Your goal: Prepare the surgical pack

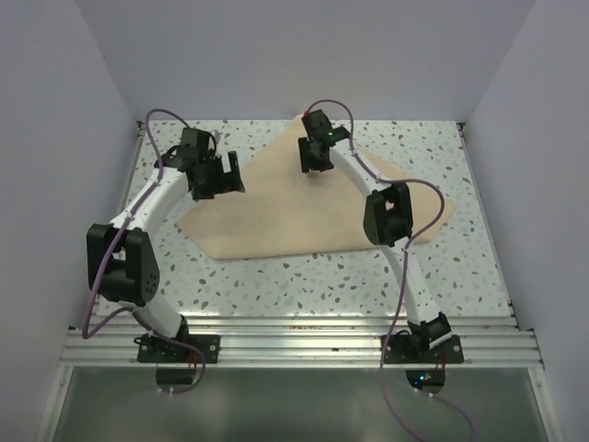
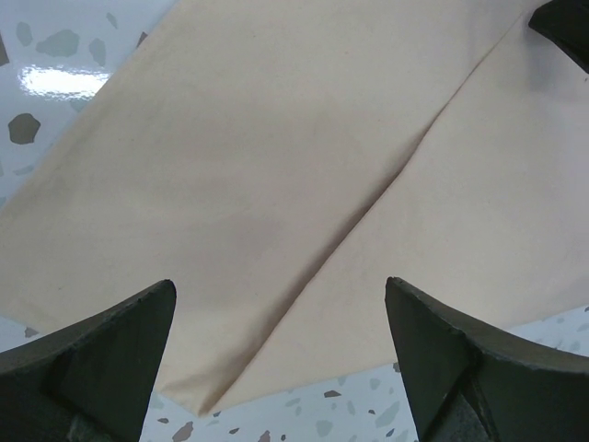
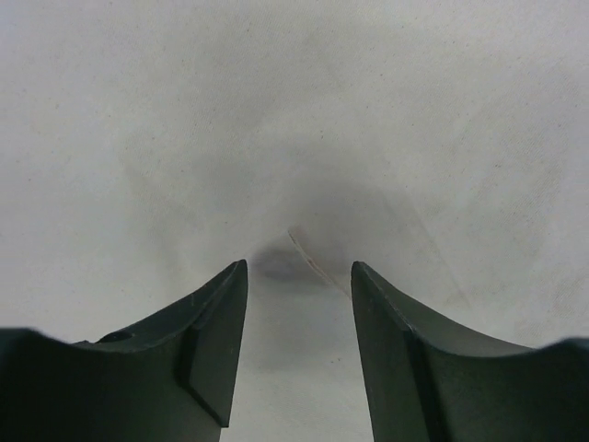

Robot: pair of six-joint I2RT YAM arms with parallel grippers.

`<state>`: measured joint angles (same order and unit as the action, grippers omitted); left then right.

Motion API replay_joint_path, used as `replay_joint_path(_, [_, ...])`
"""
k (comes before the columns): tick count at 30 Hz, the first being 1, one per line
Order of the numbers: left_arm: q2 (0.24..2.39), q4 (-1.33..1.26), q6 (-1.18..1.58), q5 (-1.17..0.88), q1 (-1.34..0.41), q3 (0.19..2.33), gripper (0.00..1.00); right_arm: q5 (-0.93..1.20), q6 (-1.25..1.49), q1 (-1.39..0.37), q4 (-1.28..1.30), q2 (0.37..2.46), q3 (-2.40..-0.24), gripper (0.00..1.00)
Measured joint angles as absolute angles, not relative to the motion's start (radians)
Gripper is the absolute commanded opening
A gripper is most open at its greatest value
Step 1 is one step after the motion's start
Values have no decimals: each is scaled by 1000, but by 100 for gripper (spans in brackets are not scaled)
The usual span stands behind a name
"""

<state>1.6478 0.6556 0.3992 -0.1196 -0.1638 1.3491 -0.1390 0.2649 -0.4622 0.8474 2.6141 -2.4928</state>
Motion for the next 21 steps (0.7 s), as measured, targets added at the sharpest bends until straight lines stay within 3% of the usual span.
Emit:
replay_joint_path(4, [1670,649,400,-187,-164,1348,80,-113,289,-455,846,2579,-2467,47])
replay_joint_path(5, [1674,646,402,-211,-164,1348,66,-102,296,-451,847,2558,-2444,44])
replay_joint_path(6, [1678,636,405,-237,-164,1345,59,-84,303,-447,854,2538,-2423,41])
replay_joint_path(10, [1698,603,412,-350,-167,1343,35,27,342,-419,878,2467,-2357,18])
replay_joint_path(11, [1705,594,412,-373,-170,1343,28,76,356,-406,871,2443,-2318,17])
replay_joint_path(15, [1742,582,410,-437,-187,1343,18,255,419,-334,836,2360,-2151,14])
replay_joint_path(18, [1778,582,408,-476,-206,1344,8,352,434,-287,834,2368,-2142,11])
replay_joint_path(21, [1813,583,409,-499,-218,1345,5,417,447,-270,829,2378,-2144,11])
